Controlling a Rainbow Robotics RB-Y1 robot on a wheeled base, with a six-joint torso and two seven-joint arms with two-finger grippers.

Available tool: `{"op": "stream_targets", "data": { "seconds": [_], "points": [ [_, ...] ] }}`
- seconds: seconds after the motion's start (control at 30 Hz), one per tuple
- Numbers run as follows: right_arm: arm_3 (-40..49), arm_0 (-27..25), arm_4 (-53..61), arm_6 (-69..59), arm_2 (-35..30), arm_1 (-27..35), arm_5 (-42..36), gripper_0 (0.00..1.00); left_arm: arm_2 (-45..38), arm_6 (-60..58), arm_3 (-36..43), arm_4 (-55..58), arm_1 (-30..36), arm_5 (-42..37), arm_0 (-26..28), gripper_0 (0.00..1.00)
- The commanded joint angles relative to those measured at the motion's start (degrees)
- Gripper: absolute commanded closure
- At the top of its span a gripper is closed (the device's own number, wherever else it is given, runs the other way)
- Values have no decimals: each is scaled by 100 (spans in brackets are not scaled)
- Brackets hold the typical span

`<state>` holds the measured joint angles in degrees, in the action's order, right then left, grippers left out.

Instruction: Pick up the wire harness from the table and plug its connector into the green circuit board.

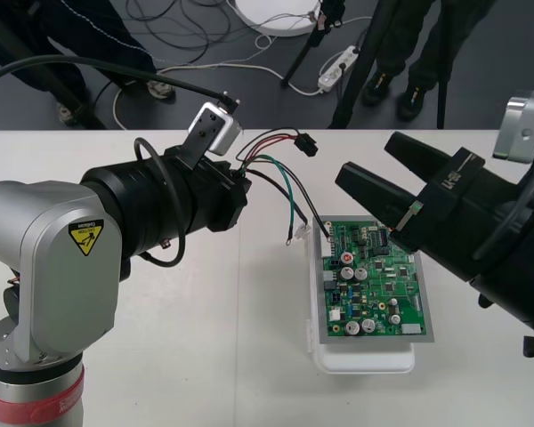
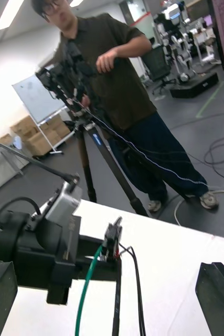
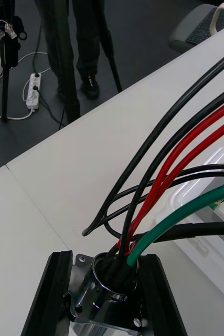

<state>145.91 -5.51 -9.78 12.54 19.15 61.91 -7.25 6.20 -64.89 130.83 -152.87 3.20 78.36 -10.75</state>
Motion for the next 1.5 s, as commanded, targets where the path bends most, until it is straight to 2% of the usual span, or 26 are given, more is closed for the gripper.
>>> {"op": "stream_targets", "data": {
  "seconds": [0.03, 0.4, 0.73, 1.5],
  "points": [
    [157, 481, -174, -103, 589, -224, -365, 0, 144, -402, 197, 74, -145, -348, -182, 100],
    [-230, 1439, -420, -103, 1495, -637, -963, 0, 171, -410, 197, 38, -145, -348, -182, 100],
    [-555, 1887, -437, -129, 1679, -777, -1209, 0, 197, -393, 188, 38, -145, -383, -182, 100],
    [-836, 2133, -358, -156, 1714, -953, -1279, 0, 197, -393, 188, 82, -145, -444, -155, 100]
  ]
}}
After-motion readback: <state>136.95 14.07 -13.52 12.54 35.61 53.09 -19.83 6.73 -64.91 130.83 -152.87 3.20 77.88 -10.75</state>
